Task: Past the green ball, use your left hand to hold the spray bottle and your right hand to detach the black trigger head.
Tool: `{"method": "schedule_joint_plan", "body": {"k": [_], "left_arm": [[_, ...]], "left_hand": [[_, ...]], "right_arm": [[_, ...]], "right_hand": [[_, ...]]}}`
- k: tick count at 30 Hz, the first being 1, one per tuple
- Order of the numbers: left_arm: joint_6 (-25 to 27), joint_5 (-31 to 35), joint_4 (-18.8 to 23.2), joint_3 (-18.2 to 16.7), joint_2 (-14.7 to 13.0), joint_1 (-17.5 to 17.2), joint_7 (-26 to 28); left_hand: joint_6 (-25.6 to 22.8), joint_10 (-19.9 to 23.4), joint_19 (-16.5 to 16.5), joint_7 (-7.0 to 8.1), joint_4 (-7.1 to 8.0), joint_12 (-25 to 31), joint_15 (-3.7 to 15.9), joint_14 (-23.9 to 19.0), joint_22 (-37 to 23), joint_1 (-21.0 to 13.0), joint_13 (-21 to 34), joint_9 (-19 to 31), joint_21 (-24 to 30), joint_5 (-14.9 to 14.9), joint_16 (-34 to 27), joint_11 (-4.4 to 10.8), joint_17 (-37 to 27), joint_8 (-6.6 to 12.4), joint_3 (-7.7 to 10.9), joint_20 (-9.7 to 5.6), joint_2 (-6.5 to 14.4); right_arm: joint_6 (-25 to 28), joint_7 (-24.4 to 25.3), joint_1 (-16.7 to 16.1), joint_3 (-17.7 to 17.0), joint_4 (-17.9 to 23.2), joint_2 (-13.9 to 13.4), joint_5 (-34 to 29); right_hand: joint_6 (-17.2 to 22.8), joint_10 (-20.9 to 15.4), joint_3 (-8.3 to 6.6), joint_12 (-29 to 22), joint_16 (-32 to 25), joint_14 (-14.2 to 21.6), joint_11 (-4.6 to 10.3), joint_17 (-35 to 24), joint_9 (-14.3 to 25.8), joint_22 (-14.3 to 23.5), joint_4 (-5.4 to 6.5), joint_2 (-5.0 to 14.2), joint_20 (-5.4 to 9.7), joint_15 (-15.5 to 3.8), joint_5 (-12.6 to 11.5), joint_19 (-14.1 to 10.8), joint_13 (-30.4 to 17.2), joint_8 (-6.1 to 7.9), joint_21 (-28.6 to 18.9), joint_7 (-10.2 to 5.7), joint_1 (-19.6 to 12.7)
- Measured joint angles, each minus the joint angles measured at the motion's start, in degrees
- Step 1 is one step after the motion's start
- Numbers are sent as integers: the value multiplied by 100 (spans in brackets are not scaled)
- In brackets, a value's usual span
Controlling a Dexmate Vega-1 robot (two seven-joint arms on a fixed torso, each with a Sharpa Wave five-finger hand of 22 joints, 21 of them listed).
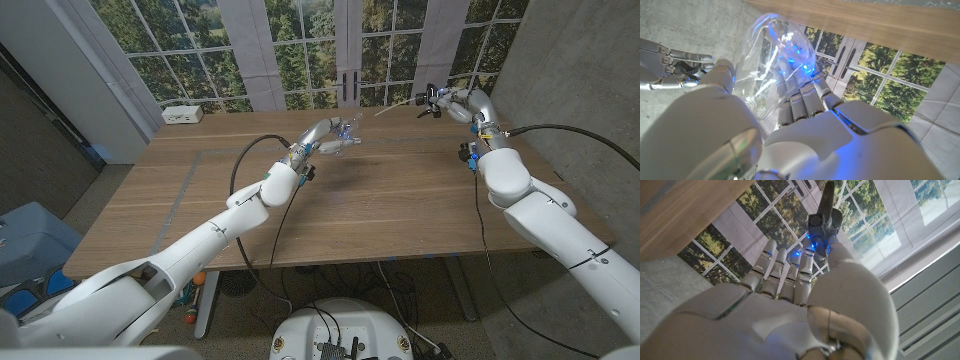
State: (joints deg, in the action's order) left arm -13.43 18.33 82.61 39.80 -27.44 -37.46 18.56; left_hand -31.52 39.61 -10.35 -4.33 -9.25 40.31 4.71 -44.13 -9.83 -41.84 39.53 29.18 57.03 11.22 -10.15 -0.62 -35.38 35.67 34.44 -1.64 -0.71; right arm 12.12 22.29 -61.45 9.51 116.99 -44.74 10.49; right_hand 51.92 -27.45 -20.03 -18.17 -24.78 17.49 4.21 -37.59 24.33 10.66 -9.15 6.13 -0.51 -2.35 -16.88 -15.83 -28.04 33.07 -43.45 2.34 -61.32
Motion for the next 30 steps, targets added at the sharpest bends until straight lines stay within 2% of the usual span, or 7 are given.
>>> {"method": "schedule_joint_plan", "body": {"k": [2,4,11,13,14,28,30], "left_arm": [[154,64,38,10,-30,-21,11],[312,135,174,25,-58,-36,15],[991,458,536,138,-210,-76,-81],[1002,463,630,175,-256,-78,-84],[1195,546,640,179,-261,-78,-148],[2167,974,1042,463,-521,34,-739],[2167,974,1064,497,-539,63,-739]], "left_hand": [[-17,21,22,-17,-197,-107,-44,85,0,-33,-181,-118,-48,-63,0,-22,155,-69,197,22,-33],[-32,42,53,-32,-249,-186,-74,150,0,-87,-301,-191,-79,-87,-8,-43,246,-103,249,52,-87],[-64,200,62,-63,-238,-555,-70,230,11,-223,-689,-414,-200,-149,-123,-94,444,-180,238,62,-223],[-64,228,62,-63,-216,-650,-70,230,25,-235,-778,-465,-213,-149,-161,-101,489,-181,216,62,-235],[-65,269,62,-63,-211,-693,-70,230,26,-263,-812,-484,-237,-149,-161,-85,505,-191,211,62,-262],[-86,385,40,-81,-147,-1025,-83,261,26,-402,-1144,-692,-369,-149,-205,-90,758,-334,97,40,-400],[-126,410,40,-120,-147,-1045,-83,261,26,-409,-1184,-714,-370,-149,-205,-101,797,-334,96,40,-407]], "right_arm": [[273,-123,42,20,83,-105,60],[473,-218,52,27,101,-130,111],[1391,-733,398,230,424,-649,406],[1602,-858,398,230,424,-649,473],[1709,-938,585,354,492,-820,510],[3127,-1904,1718,1210,560,-1318,910],[3270,-2030,1718,1210,560,-1318,933]], "right_hand": [[-29,3,0,0,22,-6,-3,0,2,0,0,0,20,-2,-19,22,0,0,0,-9,0],[-29,3,0,0,22,-58,-3,-22,2,0,0,-1,21,5,-19,62,0,0,0,-9,1],[-90,34,1,44,45,-104,-33,-27,43,1,0,-1,-20,2,-52,102,-8,0,0,-8,1],[-99,34,1,48,45,-103,-33,-27,49,0,0,-1,-20,1,-52,102,-26,0,0,1,1],[-99,34,1,48,45,-103,-33,-27,50,1,0,-1,-20,1,-52,102,-26,-1,0,1,1],[-163,105,1,88,47,-250,-104,-52,131,1,-1,1,-71,2,-74,196,-25,21,0,2,5],[-192,127,1,88,87,-298,-126,-52,150,1,-1,47,-52,11,-74,216,-47,21,0,31,51]]}}
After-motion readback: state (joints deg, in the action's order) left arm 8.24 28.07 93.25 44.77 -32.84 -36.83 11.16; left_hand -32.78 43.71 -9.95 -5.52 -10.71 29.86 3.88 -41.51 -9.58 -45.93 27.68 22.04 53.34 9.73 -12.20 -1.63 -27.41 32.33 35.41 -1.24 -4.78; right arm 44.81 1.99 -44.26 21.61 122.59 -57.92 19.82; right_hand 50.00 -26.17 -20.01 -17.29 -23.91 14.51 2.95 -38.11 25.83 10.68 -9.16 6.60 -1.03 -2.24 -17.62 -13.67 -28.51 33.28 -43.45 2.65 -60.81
